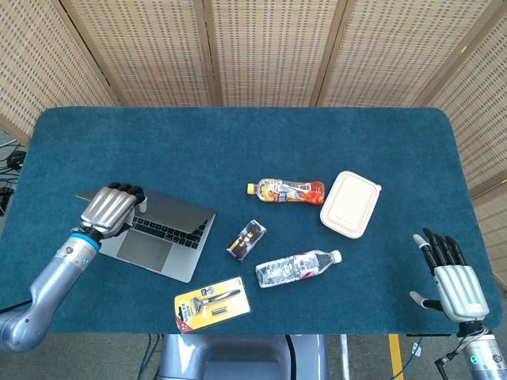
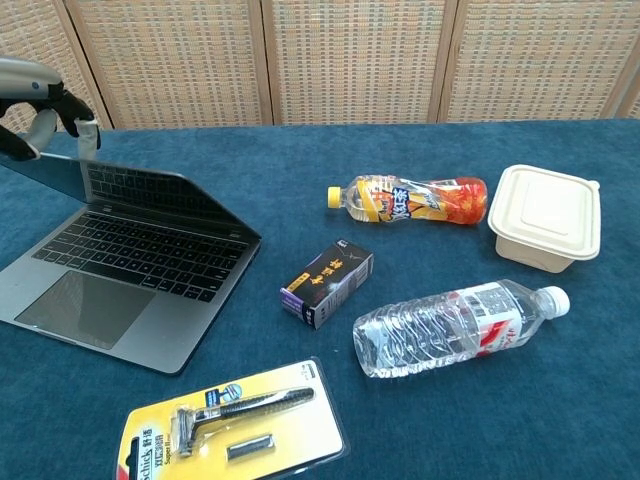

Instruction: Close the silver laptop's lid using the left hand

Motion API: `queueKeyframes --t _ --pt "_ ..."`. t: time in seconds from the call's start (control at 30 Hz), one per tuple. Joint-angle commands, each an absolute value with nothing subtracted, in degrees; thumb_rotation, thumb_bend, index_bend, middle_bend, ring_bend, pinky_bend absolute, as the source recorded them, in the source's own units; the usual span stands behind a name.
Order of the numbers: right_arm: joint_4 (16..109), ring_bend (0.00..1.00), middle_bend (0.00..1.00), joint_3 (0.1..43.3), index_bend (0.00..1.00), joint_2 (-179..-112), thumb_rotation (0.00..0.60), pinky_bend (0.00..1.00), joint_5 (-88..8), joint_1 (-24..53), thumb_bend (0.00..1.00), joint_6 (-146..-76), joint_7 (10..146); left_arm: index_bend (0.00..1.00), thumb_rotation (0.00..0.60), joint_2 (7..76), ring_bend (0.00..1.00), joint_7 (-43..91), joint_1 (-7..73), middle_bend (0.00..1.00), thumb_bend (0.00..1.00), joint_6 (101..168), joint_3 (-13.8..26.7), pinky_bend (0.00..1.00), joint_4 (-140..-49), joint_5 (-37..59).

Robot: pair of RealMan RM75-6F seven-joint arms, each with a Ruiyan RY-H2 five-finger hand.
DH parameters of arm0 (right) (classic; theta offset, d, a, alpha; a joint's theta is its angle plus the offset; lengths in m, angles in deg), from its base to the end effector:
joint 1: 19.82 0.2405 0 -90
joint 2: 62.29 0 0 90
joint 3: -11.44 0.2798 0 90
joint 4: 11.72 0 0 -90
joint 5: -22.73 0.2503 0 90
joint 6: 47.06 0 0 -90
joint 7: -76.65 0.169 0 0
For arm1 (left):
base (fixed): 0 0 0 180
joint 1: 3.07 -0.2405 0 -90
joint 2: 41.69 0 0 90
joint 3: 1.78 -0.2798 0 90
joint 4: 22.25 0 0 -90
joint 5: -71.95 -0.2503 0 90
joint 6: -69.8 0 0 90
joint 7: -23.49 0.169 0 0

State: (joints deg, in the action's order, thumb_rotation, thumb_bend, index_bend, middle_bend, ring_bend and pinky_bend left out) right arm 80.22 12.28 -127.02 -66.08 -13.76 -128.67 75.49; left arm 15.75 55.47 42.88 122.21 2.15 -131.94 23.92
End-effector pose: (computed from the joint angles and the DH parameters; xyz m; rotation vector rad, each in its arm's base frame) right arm -0.3439 -0.2086 0.1111 1.4996 -0.9258 0.8728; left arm -0.1873 0.3722 0.0730 -1.8912 -0.8514 -0.5584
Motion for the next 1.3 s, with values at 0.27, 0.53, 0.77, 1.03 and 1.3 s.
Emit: queueKeyframes --t 0.27,0.53,0.77,1.03,1.3 --pt "80.4 0.0 0.0 12.2 0.0 -126.9 0.6 0.0 -66.2 -13.8 0.0 -128.8 75.4 0.44 0.6 16.9 0.23 53.2 39.9 0.28 0.92 122.1 -1.5 0.22 -130.8 19.2" --pt "80.4 0.0 0.0 12.2 0.0 -126.9 0.6 0.0 -66.1 -13.8 0.0 -128.7 75.4 0.44 0.6 19.2 0.23 51.8 38.8 0.28 0.92 121.3 -3.0 0.22 -128.2 18.1" --pt "80.4 0.0 0.0 12.3 0.0 -126.9 0.6 0.0 -66.1 -13.8 0.0 -128.7 75.4 0.44 0.6 22.5 0.23 51.9 38.3 0.28 0.92 120.4 -4.3 0.22 -125.2 17.4" --pt "80.4 0.0 0.0 12.3 0.0 -126.9 0.6 0.0 -66.0 -13.8 0.0 -128.6 75.6 0.44 0.6 26.7 0.23 52.8 38.2 0.28 0.92 119.7 -5.2 0.22 -122.4 17.9" --pt "80.2 0.0 0.0 12.4 0.0 -126.8 0.6 0.0 -65.5 -13.6 0.0 -128.1 76.1 0.44 0.6 30.3 0.23 54.2 38.0 0.28 0.92 119.5 -6.2 0.22 -119.7 19.0"
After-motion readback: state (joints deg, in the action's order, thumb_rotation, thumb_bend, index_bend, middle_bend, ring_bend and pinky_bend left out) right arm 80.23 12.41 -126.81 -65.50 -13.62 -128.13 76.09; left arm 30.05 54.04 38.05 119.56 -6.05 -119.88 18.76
